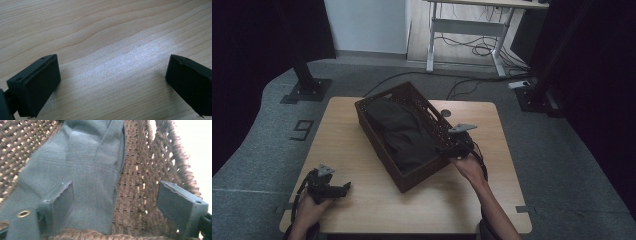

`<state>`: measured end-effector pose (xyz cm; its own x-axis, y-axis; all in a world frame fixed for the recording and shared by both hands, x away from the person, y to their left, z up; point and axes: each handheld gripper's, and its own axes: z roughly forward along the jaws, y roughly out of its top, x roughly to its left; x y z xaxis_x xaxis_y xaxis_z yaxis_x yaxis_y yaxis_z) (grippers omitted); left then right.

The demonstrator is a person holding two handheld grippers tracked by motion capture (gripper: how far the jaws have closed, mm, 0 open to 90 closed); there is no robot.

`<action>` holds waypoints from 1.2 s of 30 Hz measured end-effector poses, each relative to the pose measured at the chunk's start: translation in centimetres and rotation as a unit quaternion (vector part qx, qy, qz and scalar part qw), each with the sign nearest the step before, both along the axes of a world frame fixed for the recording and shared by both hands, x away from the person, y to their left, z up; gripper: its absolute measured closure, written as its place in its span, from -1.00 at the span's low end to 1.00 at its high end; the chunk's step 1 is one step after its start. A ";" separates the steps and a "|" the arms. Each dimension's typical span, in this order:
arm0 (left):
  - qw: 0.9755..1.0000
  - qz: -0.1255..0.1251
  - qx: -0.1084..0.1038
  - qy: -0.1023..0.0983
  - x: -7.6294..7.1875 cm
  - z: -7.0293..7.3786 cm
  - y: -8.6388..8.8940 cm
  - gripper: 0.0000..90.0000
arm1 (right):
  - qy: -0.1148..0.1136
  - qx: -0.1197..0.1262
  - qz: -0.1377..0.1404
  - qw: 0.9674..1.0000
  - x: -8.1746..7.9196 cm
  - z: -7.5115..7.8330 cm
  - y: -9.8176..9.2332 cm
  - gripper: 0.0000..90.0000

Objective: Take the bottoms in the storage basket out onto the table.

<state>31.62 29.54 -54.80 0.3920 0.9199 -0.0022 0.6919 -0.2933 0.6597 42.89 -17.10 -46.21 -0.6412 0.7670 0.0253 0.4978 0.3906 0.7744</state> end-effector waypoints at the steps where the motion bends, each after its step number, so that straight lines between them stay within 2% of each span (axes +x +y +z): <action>1: 1.000 0.000 0.000 0.000 0.0 0.0 0.0 -1.00 | 0.008 0.008 -0.002 1.000 0.0 -0.1 -0.2 -0.69; 20: 1.000 0.001 0.000 0.000 -0.1 0.0 0.0 -1.00 | 0.014 0.014 0.008 1.000 -0.8 -0.2 -2.4 -0.68; 36: 1.000 0.002 0.000 0.000 -0.1 0.0 0.0 -1.00 | 0.003 0.022 0.006 1.000 -2.3 -0.4 -4.4 -0.69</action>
<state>31.50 29.54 -54.80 0.3888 0.9213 -0.0019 0.6928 -0.2910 0.6598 40.56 -21.49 -46.62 -0.6502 0.7571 0.0633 0.4980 0.3618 0.7881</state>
